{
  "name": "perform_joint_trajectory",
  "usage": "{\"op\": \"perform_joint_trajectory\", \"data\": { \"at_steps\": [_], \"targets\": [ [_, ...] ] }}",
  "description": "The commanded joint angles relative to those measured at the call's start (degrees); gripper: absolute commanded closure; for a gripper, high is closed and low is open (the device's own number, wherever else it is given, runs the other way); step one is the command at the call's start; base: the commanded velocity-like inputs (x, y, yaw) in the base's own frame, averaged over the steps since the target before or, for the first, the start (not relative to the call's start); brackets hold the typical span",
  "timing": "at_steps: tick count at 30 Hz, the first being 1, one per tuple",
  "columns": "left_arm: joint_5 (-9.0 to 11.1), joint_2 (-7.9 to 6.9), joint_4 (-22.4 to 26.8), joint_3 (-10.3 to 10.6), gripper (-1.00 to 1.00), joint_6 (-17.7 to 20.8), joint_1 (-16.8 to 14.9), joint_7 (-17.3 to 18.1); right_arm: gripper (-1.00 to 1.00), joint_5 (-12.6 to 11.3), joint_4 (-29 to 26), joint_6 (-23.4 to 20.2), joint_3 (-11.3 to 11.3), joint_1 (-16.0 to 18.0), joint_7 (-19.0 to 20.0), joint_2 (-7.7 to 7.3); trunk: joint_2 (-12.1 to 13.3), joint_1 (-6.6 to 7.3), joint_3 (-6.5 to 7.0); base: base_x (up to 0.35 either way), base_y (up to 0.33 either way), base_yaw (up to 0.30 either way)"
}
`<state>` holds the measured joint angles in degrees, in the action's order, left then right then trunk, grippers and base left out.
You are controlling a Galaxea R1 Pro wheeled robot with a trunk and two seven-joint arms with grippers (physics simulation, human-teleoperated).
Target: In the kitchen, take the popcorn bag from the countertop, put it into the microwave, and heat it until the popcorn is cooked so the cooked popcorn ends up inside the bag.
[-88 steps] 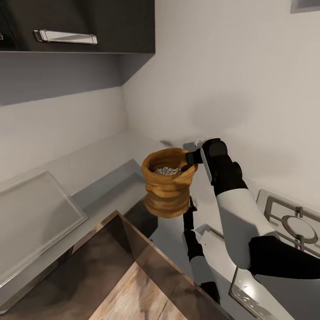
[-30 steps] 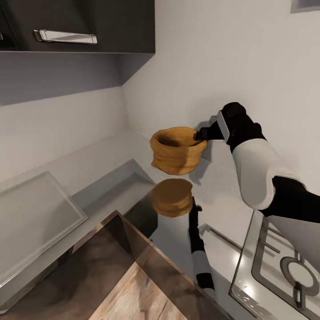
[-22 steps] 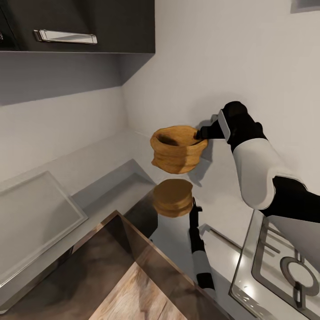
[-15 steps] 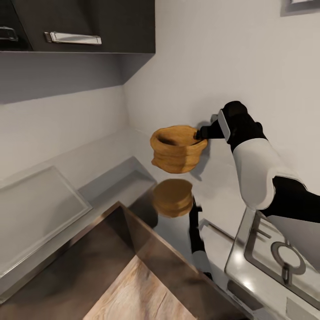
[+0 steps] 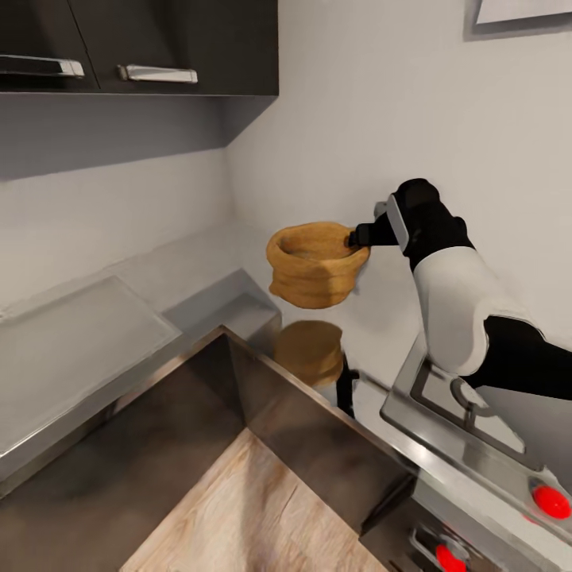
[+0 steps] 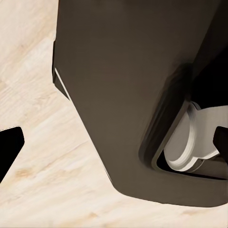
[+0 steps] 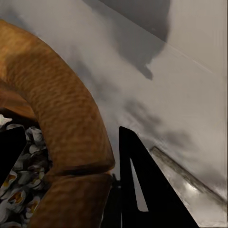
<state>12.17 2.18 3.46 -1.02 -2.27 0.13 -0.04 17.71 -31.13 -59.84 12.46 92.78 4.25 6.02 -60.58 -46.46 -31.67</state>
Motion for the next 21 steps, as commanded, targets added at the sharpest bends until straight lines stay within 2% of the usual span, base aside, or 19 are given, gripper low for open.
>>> {"op": "perform_joint_trajectory", "data": {
  "at_steps": [1,21],
  "targets": [
    [0.3,0.01,0.1,-0.1,-1.0,-0.1,0.0,0.0,1.0,0.6,-0.1,-0.2,0.4,0.0,0.5,0.1,0.0,0.03,-0.05,-0.346,0.0,0.0],
    [0.3,0.01,0.1,-0.1,-1.0,-0.1,0.0,0.0,1.0,0.6,-0.1,-0.2,0.7,0.1,0.3,0.56,0.0,0.03,-0.05,-0.346,0.0,0.0]
  ]
}}
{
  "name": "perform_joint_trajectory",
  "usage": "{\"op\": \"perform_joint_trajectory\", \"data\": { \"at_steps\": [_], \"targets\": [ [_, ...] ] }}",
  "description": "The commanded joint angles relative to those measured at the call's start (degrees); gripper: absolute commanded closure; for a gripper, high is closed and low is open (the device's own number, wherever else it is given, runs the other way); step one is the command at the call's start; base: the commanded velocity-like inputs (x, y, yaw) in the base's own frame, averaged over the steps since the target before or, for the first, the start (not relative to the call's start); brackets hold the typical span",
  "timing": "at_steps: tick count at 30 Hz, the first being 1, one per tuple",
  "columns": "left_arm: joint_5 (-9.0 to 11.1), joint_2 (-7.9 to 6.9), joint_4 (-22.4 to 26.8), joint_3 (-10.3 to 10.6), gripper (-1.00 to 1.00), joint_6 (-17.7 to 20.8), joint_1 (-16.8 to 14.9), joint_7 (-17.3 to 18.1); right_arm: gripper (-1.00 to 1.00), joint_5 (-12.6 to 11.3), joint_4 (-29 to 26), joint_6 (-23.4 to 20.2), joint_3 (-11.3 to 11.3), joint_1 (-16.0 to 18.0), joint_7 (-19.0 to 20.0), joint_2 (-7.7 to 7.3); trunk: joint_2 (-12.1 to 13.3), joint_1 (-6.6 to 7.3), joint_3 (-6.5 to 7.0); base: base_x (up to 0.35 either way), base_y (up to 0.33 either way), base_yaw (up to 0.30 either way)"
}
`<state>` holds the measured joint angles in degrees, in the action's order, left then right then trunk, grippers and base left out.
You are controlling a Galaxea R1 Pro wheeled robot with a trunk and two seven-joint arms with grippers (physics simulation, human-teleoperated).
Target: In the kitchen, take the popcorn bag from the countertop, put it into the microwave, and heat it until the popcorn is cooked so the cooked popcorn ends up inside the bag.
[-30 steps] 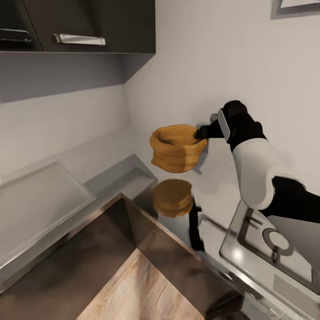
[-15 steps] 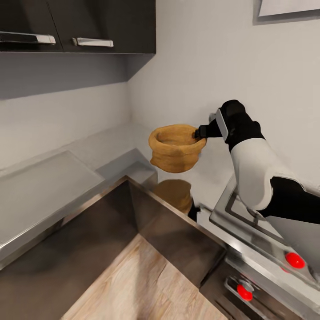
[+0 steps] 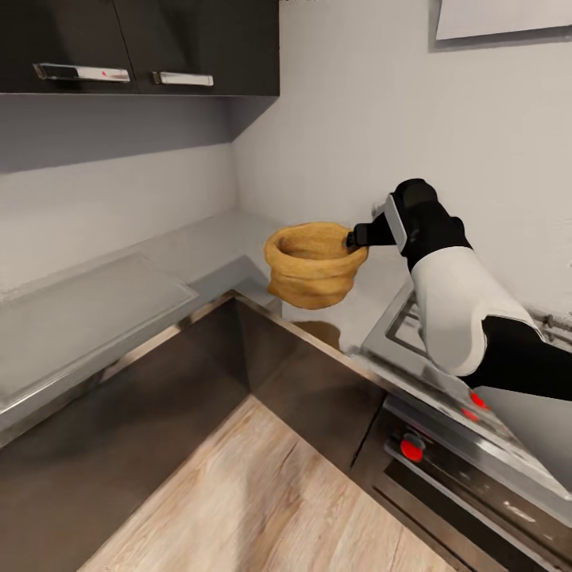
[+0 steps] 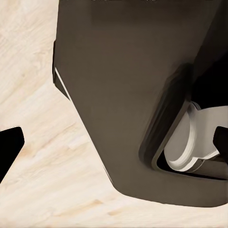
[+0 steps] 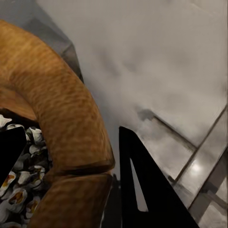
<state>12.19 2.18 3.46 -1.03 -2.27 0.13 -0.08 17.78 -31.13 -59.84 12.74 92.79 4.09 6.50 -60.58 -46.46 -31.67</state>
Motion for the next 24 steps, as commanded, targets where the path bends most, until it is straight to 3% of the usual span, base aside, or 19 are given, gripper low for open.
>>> {"op": "perform_joint_trajectory", "data": {
  "at_steps": [1,18,24],
  "targets": [
    [0.3,0.01,0.1,-0.1,-1.0,-0.1,0.0,0.0,1.0,0.6,-0.1,-0.2,0.4,0.0,0.5,0.09,0.0,0.03,-0.05,-0.346,0.0,0.0],
    [0.4,0.01,0.1,-0.1,-1.0,-0.1,0.0,0.0,1.0,0.3,-0.1,-0.2,0.6,0.0,0.8,-0.04,0.0,0.03,-0.05,-0.346,0.0,0.0],
    [0.4,0.01,0.1,-0.1,-1.0,-0.1,0.0,0.0,1.0,0.2,0.2,-0.2,0.6,-0.3,0.8,1.37,0.0,0.03,-0.05,-0.346,0.0,0.0]
  ]
}}
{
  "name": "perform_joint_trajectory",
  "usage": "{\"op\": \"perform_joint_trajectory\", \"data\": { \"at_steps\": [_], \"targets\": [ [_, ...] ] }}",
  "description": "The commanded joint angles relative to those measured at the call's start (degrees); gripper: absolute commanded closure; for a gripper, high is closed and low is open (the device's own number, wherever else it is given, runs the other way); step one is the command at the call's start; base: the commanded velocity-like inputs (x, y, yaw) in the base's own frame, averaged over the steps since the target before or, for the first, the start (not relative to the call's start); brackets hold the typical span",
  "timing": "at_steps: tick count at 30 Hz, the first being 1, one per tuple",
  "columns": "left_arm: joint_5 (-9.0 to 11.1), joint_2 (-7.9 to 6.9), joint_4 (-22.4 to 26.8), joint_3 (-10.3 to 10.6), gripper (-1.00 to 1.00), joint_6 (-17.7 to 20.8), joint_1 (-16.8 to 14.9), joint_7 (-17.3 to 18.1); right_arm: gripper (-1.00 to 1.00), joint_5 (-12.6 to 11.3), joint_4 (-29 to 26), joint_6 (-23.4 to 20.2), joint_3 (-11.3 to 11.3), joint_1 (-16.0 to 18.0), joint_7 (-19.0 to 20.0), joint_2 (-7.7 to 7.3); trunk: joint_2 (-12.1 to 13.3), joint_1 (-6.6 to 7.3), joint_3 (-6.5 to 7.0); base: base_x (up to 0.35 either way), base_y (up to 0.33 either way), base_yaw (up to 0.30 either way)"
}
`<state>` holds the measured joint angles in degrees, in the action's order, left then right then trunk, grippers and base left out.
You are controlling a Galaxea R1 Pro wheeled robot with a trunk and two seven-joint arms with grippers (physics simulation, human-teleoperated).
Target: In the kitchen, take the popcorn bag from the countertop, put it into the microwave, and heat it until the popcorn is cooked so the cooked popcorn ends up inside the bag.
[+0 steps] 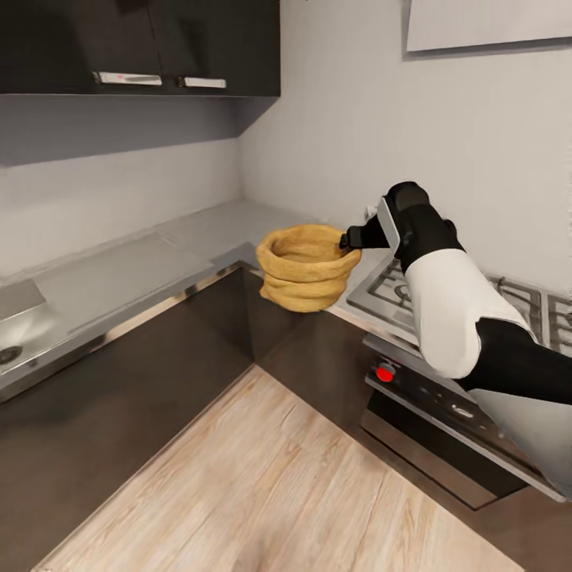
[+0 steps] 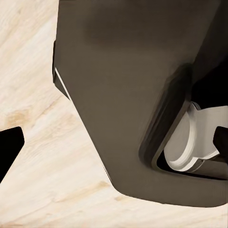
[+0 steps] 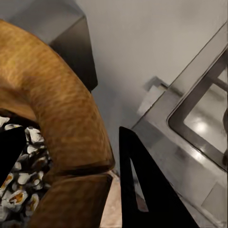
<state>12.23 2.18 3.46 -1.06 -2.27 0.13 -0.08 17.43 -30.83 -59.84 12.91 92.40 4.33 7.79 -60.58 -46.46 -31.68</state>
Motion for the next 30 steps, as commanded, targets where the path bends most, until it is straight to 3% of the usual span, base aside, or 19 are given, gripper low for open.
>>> {"op": "perform_joint_trajectory", "data": {
  "at_steps": [1,4,8,10,30],
  "targets": [
    [0.3,0.01,0.1,-0.1,-1.0,-0.1,0.0,0.0,1.0,0.6,0.0,-0.2,0.4,-0.1,0.5,0.13,0.0,0.04,-0.04,-0.346,0.0,0.0],
    [0.3,0.0,0.1,-0.1,-1.0,-0.1,0.0,0.0,1.0,0.4,-0.2,-0.2,0.4,-0.3,0.8,0.26,0.0,0.04,-0.04,-0.338,0.0,0.0],
    [0.3,-0.07,0.1,0.0,-1.0,-0.1,0.0,0.0,1.0,-4.2,-0.1,-0.2,0.4,-0.7,1.0,0.14,0.0,0.04,-0.04,-0.091,0.0,0.0],
    [0.3,-0.07,0.1,0.0,-1.0,-0.1,0.0,0.0,1.0,-5.0,0.1,-0.2,0.4,-3.0,1.0,0.11,0.0,0.04,-0.04,-0.007,0.0,0.0],
    [0.3,-0.08,0.1,0.0,-1.0,-0.1,0.0,0.0,1.0,-5.3,0.5,-0.2,0.4,-16.4,1.4,0.08,0.0,0.04,-0.04,0.0,0.0,0.0]
  ]
}}
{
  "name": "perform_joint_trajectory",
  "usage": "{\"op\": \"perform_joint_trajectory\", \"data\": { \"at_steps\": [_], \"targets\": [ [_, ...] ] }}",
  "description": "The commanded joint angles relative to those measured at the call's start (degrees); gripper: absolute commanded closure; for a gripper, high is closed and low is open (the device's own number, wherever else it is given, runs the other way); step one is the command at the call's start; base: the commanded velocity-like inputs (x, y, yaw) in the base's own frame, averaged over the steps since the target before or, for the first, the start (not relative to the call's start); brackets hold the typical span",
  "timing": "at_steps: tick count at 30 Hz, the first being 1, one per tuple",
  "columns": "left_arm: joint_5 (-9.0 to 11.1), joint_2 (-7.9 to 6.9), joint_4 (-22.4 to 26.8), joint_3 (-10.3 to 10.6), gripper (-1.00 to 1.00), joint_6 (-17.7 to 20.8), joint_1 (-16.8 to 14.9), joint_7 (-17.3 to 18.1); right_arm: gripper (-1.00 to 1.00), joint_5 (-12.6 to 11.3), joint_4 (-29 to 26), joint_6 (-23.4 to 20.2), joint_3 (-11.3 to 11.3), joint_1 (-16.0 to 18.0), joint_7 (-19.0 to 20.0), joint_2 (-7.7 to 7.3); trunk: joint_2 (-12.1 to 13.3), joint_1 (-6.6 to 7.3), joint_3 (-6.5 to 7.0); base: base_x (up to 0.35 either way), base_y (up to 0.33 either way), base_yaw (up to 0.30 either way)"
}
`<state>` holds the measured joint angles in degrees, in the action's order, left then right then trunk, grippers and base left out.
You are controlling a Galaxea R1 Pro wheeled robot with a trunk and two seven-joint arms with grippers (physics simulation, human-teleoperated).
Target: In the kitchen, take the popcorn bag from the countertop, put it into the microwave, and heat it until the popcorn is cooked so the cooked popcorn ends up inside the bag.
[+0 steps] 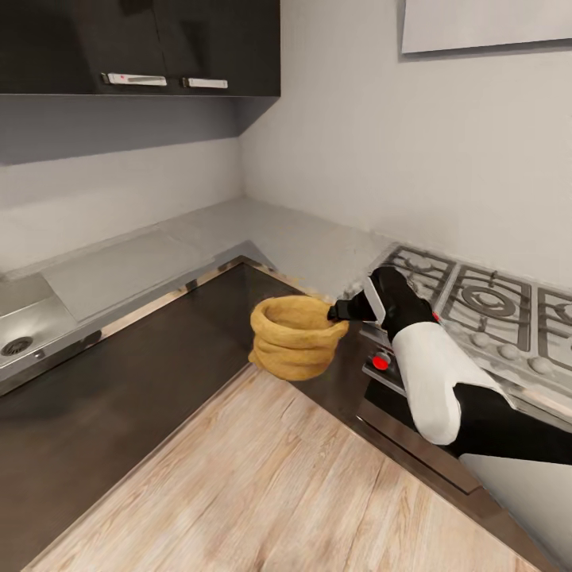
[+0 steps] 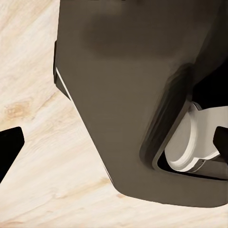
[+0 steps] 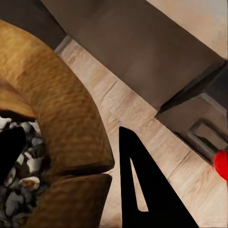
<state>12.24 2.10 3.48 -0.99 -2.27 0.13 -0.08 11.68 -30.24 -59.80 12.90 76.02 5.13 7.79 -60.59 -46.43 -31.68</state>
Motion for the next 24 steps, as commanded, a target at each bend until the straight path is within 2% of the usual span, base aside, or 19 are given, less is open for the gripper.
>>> {"op": "perform_joint_trajectory", "data": {
  "at_steps": [1,15,24],
  "targets": [
    [0.3,0.01,0.0,-0.1,-1.0,-0.1,0.0,0.0,1.0,0.5,-0.1,-0.2,0.5,-1.2,0.6,-0.01,0.0,0.0,-0.04,0.0,0.0,0.0],
    [0.3,-0.01,0.0,-0.1,-1.0,-0.1,0.0,0.0,1.0,0.4,1.4,-0.2,0.4,-3.6,0.6,-0.47,0.0,0.0,-0.04,0.0,0.0,0.0],
    [0.3,0.01,0.0,-0.1,-1.0,-0.1,0.0,0.0,1.0,1.1,1.3,-0.2,0.4,-11.1,-0.3,-0.58,0.0,0.0,0.6,0.0,0.0,0.0]
  ]
}}
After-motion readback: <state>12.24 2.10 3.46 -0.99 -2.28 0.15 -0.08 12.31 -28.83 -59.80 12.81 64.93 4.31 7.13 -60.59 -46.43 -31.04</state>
